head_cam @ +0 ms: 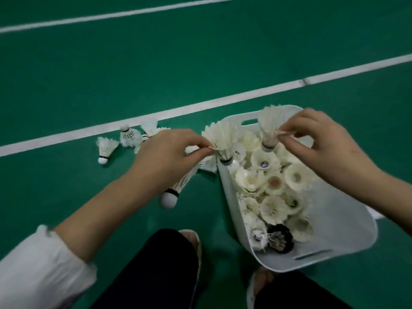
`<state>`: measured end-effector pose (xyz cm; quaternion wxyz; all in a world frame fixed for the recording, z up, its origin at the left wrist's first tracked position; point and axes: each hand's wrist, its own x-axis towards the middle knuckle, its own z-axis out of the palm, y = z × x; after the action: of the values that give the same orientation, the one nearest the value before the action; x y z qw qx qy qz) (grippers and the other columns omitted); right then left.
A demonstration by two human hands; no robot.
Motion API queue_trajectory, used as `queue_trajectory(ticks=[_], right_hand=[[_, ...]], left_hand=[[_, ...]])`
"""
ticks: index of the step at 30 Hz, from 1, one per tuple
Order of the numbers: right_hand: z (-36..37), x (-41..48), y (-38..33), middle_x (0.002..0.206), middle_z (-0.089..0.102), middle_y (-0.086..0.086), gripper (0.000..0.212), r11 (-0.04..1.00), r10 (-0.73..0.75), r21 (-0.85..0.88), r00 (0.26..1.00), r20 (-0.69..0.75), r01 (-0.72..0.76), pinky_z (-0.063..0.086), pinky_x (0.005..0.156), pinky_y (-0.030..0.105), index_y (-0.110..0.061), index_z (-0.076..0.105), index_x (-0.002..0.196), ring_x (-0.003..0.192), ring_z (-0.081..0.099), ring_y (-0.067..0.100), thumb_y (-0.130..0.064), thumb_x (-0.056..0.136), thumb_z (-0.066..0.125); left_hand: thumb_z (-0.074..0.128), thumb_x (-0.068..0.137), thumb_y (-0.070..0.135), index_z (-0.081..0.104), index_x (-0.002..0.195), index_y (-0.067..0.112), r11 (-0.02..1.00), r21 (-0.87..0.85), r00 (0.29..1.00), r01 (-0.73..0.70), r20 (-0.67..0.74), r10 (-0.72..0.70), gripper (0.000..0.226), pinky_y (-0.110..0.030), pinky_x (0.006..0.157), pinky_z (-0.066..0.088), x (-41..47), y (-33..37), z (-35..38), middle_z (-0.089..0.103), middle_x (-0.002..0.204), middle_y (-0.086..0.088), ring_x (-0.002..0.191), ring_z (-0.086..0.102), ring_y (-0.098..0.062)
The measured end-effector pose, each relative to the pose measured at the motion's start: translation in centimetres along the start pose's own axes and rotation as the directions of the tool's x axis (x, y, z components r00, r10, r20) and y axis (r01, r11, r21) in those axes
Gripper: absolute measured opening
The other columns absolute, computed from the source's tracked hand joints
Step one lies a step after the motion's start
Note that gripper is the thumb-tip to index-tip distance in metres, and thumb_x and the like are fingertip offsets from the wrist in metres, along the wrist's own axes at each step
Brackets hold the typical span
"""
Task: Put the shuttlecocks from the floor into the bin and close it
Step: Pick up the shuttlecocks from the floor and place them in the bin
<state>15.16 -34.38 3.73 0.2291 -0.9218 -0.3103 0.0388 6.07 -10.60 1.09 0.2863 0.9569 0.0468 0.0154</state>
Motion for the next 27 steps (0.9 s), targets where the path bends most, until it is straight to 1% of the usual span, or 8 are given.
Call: queue_trajectory(ticks=[4,7,10,13,17,20,23,27], right_hand=[[0.0,-3.8,4.2,0.097,0.061,-0.001,0.007,0.971,0.230,0.049,0.970,0.075,-0.234,0.041,0.080,0.028,-0.020,0.067,0.087,0.091,0.056,0.016,-0.022,0.088,0.061],[1.5,-5.5,6.0,0.093,0.061,-0.001,0.009,0.946,0.306,0.089,0.949,0.075,-0.312,0.044,0.086,0.032,-0.016,0.071,0.086,0.090,0.057,0.017,-0.021,0.086,0.064],[4.2,-6.2,6.8,0.091,0.056,-0.007,0.012,0.940,0.303,0.131,0.947,0.110,-0.316,0.038,0.084,0.024,-0.016,0.073,0.090,0.094,0.053,0.013,-0.022,0.086,0.064],[7.4,-6.1,7.5,0.094,0.056,-0.005,0.016,0.959,0.264,0.061,0.953,0.150,-0.276,0.030,0.078,0.021,-0.015,0.073,0.098,0.101,0.050,0.016,-0.021,0.087,0.063],[9.9,-5.6,8.6,0.111,0.060,-0.001,0.024,0.962,0.250,-0.173,0.938,0.239,-0.212,0.031,0.081,0.027,-0.017,0.069,0.110,0.106,0.041,0.021,-0.018,0.092,0.053],[10.1,-4.9,8.6,0.114,0.061,-0.003,0.024,0.959,0.237,-0.218,0.938,0.252,-0.183,0.031,0.089,0.031,-0.021,0.068,0.109,0.107,0.040,0.020,-0.018,0.092,0.050],[8.6,-5.3,8.2,0.121,0.056,-0.008,0.025,0.956,0.290,-0.121,0.914,0.283,-0.266,0.028,0.103,0.037,-0.029,0.064,0.113,0.120,0.039,0.018,-0.026,0.089,0.056],[5.2,-6.9,7.2,0.113,0.055,-0.012,0.035,0.951,0.281,0.106,0.954,0.106,-0.292,0.035,0.104,0.038,-0.034,0.055,0.121,0.116,0.046,0.012,-0.030,0.086,0.061]], left_hand=[[0.056,0.085,0.048,0.069,0.097,0.037,0.999,0.032,0.993,-0.041,0.116,0.037,0.020,-0.034,0.077,0.049,1.4,4.2,3.8,0.067,0.103,0.018,0.096,0.059,-0.010],[0.054,0.086,0.048,0.069,0.098,0.038,0.998,0.060,0.983,-0.028,0.181,0.016,0.022,-0.037,0.078,0.050,1.6,5.7,6.5,0.066,0.105,0.018,0.098,0.060,-0.012],[0.052,0.087,0.048,0.068,0.100,0.038,0.994,0.111,0.976,-0.002,0.219,-0.023,0.023,-0.034,0.075,0.050,1.3,6.0,8.2,0.065,0.109,0.017,0.094,0.060,-0.013],[0.051,0.087,0.050,0.068,0.100,0.038,0.993,0.121,0.972,0.019,0.230,-0.046,0.024,-0.033,0.076,0.050,1.0,5.9,8.9,0.065,0.108,0.017,0.096,0.059,-0.012],[0.051,0.087,0.049,0.067,0.101,0.039,0.992,0.125,0.976,0.015,0.214,-0.041,0.024,-0.037,0.080,0.051,0.8,5.8,9.0,0.065,0.109,0.018,0.101,0.059,-0.011],[0.050,0.087,0.050,0.066,0.102,0.040,0.987,0.160,0.977,-0.004,0.211,-0.030,0.024,-0.034,0.080,0.050,0.7,5.9,9.1,0.064,0.110,0.019,0.103,0.058,-0.011],[0.051,0.087,0.050,0.066,0.101,0.040,0.986,0.166,0.981,-0.011,0.194,-0.022,0.023,-0.033,0.078,0.049,0.7,6.1,9.1,0.063,0.108,0.020,0.102,0.058,-0.010],[0.051,0.086,0.050,0.067,0.098,0.041,0.987,0.159,0.985,-0.008,0.171,-0.019,0.022,-0.029,0.073,0.047,0.6,6.3,9.2,0.064,0.104,0.021,0.098,0.058,-0.008]])
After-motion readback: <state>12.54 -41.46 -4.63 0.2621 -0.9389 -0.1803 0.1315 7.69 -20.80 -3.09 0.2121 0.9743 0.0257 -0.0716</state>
